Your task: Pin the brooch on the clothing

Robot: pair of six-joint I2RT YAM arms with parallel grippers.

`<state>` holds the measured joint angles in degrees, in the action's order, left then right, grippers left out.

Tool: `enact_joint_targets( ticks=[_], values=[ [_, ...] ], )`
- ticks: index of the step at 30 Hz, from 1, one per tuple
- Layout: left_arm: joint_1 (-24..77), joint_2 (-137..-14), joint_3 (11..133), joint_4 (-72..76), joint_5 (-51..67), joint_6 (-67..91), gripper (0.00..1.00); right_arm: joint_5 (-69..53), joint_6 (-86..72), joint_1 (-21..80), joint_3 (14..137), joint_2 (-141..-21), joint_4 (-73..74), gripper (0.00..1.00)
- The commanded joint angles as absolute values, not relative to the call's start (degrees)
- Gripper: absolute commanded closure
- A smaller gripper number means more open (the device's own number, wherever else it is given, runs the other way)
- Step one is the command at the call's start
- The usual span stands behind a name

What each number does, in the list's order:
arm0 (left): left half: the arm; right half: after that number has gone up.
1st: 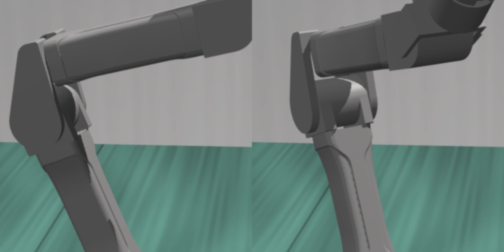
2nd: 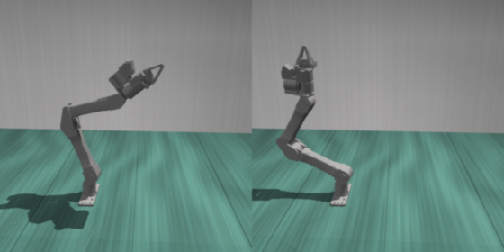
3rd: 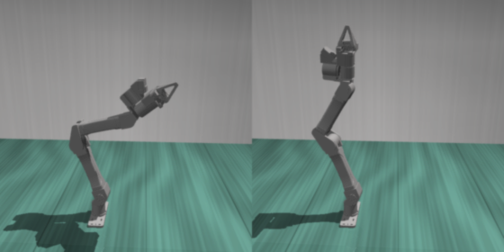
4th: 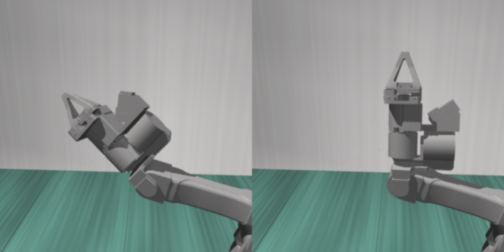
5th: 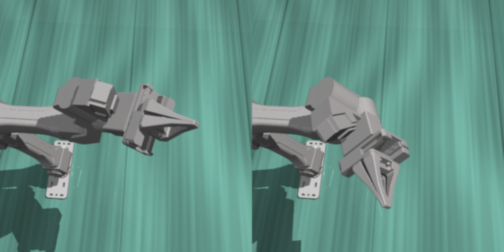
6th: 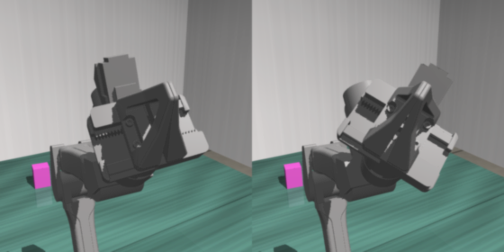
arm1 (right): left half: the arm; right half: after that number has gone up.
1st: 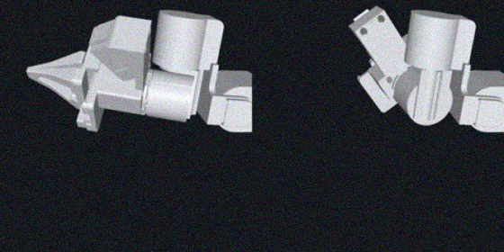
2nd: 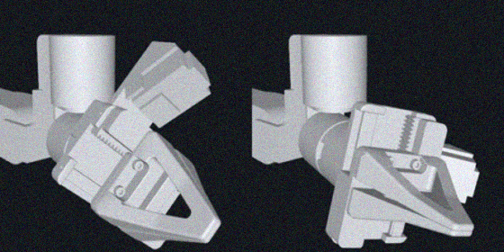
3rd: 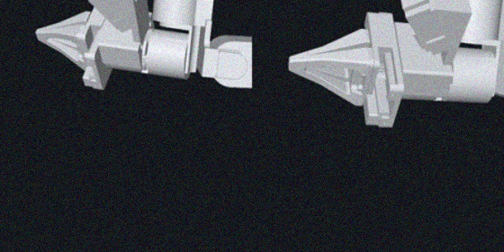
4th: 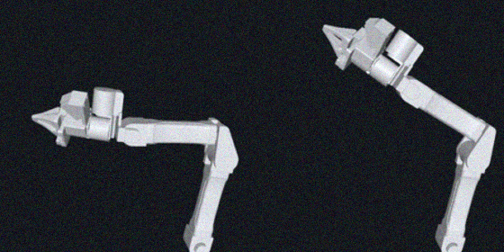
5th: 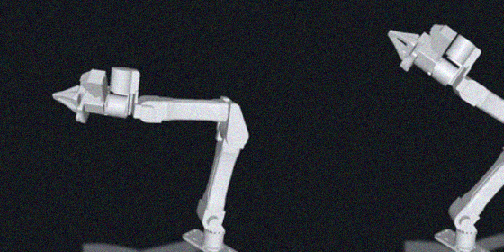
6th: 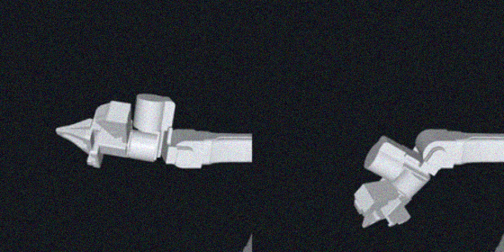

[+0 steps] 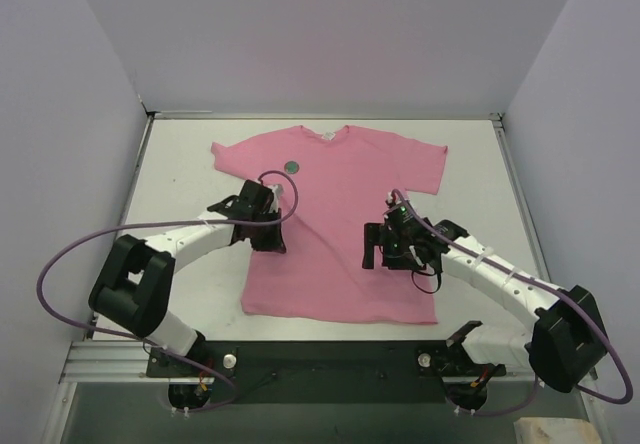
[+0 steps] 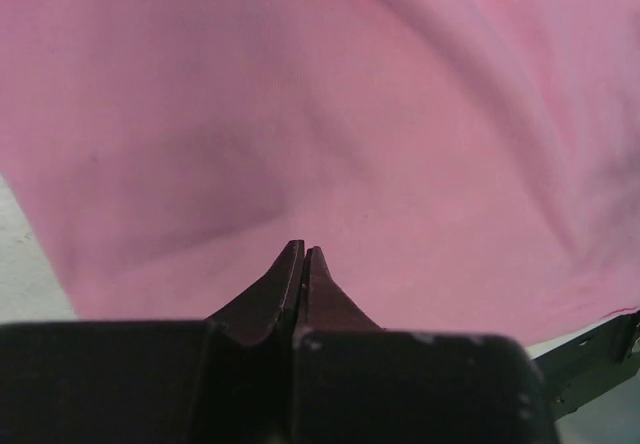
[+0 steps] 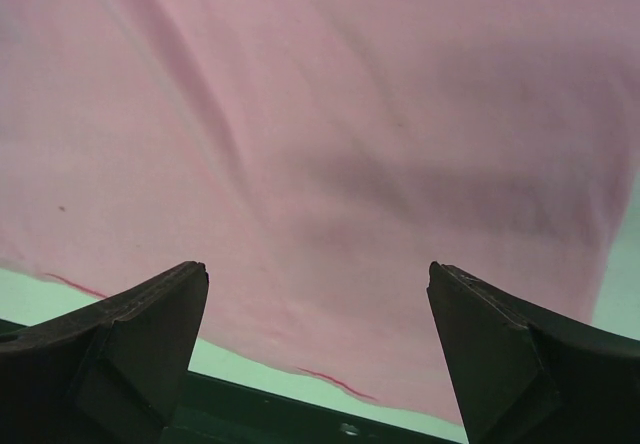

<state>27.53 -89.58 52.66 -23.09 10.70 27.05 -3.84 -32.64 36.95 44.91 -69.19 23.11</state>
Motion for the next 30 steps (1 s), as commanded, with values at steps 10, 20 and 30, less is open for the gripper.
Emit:
enact_joint_targets(
  ticks=[10, 20, 30],
  values=[
    [29.2, -80.9, 37.7, -16.0, 12.2, 36.3, 1.00, -3.1, -41.1, 32.7, 33.4, -69.3, 22.5, 0.01],
    [29.6, -73.3, 30.2, -20.4, 9.5, 43.3, 1.00, -6.5, -46.4, 31.1, 27.2, -67.5, 21.2, 0.01],
    [29.5, -65.0, 28.8, -27.2, 4.0, 44.2, 1.00, -9.5, -48.6, 30.8, 25.2, -65.2, 23.9, 0.03]
  ],
)
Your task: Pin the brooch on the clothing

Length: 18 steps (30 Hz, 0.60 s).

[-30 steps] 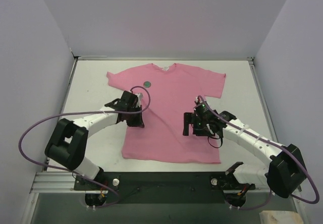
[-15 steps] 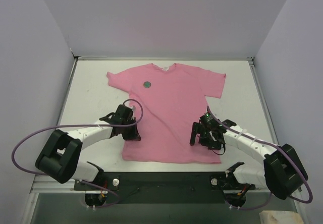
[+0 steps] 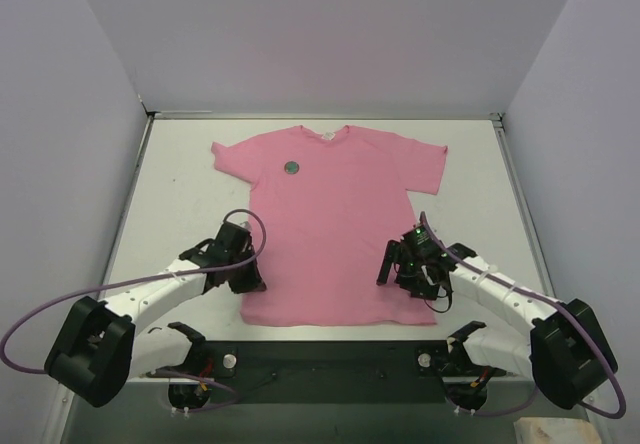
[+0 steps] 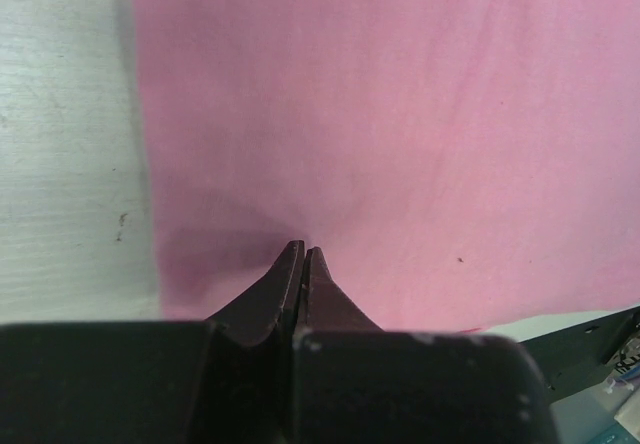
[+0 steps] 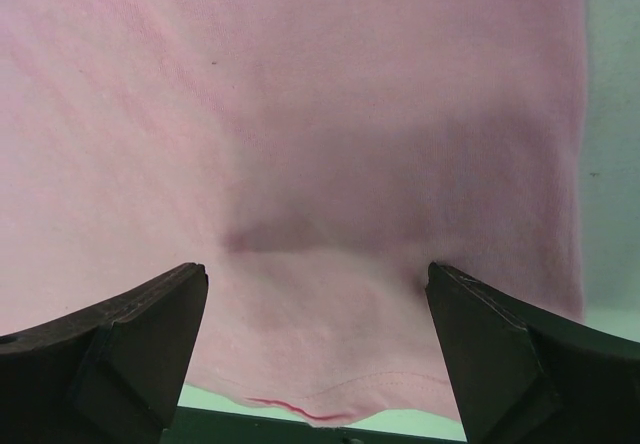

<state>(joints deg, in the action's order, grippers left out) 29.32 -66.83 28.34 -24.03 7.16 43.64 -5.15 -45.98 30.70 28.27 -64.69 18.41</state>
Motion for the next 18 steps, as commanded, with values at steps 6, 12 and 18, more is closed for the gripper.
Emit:
enact_joint_targets(
  ticks=[6, 12, 18],
  values=[
    [29.5, -66.0, 29.4, -26.5, 4.5, 43.6, 1.00, -9.1, -47.7, 30.8, 26.0, -64.1, 26.7, 0.03],
    [29.6, -62.4, 34.0, -25.9, 4.0, 39.8, 1.00, -6.2, -46.7, 30.8, 29.7, -60.7, 29.3, 0.04],
    [29.6, -53.9, 37.5, -20.3, 3.9, 33.2, 0.39, -0.2, -43.2, 30.8, 35.8, -54.7, 31.6, 0.04]
  ],
)
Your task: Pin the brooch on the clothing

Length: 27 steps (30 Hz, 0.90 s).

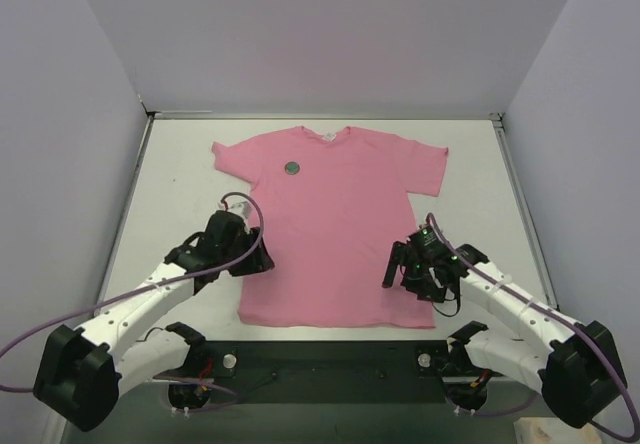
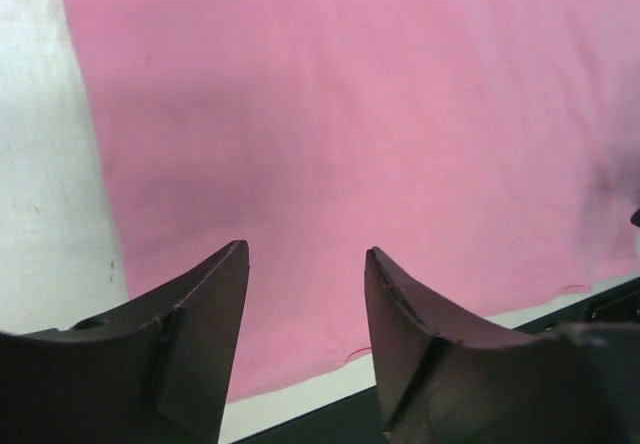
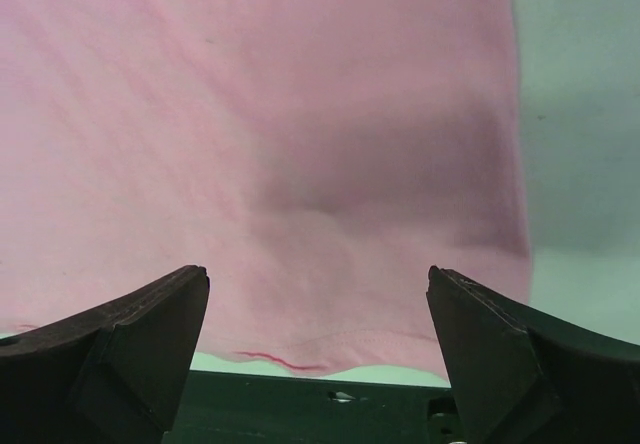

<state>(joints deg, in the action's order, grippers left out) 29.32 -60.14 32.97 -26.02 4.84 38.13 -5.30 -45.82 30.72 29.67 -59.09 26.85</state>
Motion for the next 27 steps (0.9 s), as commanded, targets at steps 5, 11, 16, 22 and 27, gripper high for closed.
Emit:
enact_joint_targets(
  ticks=[5, 11, 16, 22, 27],
  values=[
    [29.5, -49.9, 41.8, -17.8, 0.5, 26.6, 0.17, 7.0, -39.3, 30.8, 41.1, -50.7, 32.6, 0.04],
    [29.4, -47.1, 45.4, -15.7, -6.3, 23.7, 0.10, 13.6, -35.5, 30.8, 44.6, -45.0, 33.2, 0.02],
    [29.4, -45.4, 44.2, -10.2, -8.3, 22.5, 0.06, 17.0, -33.5, 30.8, 45.9, -39.8, 32.3, 0.00],
    [29.4, -43.9, 44.0, -9.6, -13.3, 18.6, 0.03, 20.7, -29.6, 30.8, 46.0, -36.7, 29.1, 0.00],
    [29.4, -41.9, 40.6, -6.7, -15.6, 19.9, 0.03, 23.6, -25.9, 30.8, 45.5, -37.3, 24.6, 0.00]
  ],
)
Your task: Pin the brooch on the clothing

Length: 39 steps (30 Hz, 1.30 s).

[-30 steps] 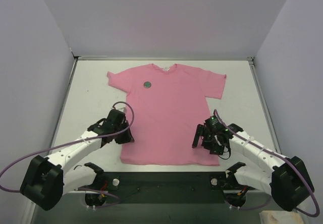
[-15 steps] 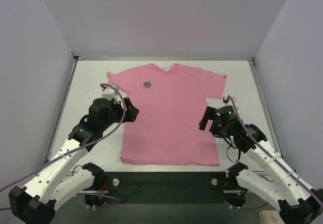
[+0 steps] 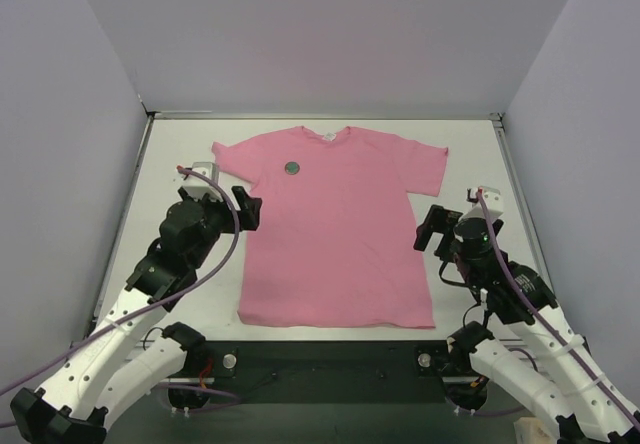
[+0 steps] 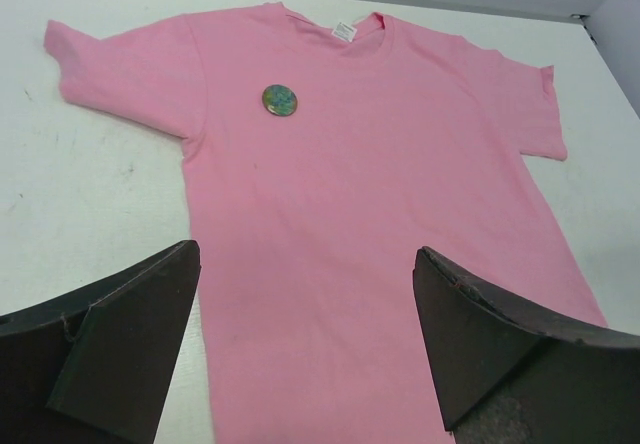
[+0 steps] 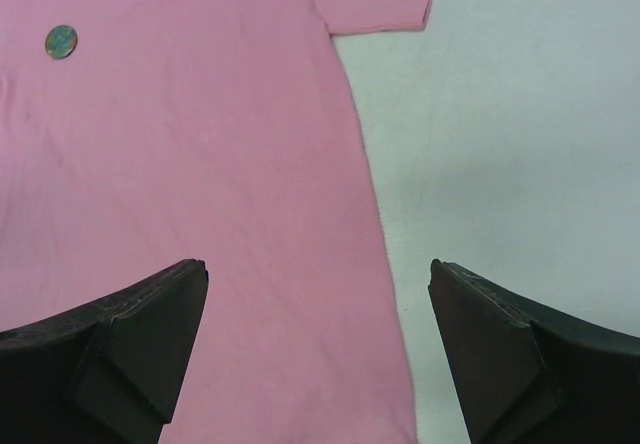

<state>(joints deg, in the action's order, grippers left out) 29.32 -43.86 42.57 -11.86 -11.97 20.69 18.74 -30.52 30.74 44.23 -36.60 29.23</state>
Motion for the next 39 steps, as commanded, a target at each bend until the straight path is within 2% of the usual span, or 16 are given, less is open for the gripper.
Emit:
enact_joint_targets(
  ticks=[1, 9, 18, 26, 39],
  values=[
    [29.5, -41.3, 40.2, -6.3, -16.3, 20.1, 0.03, 23.9, -25.1, 30.8, 45.4, -37.3, 22.8, 0.00],
    [29.4, -39.1, 36.5, -3.0, -20.8, 20.2, 0.03, 20.3, -16.3, 30.8, 40.4, -33.8, 5.8, 0.00],
    [29.4, -37.9, 31.8, 2.3, -26.4, 20.6, 0.03, 16.3, -8.3, 30.8, 25.0, -26.6, -16.6, 0.00],
    [29.4, -39.3, 30.2, 4.6, -30.1, 20.6, 0.03, 19.5, -6.4, 30.8, 25.1, -32.9, -18.4, 0.00],
    [29.4, -38.3, 25.4, 8.3, -41.4, 21.3, 0.03, 26.3, -3.9, 30.4, 18.3, -38.2, -32.5, 0.00]
  ],
)
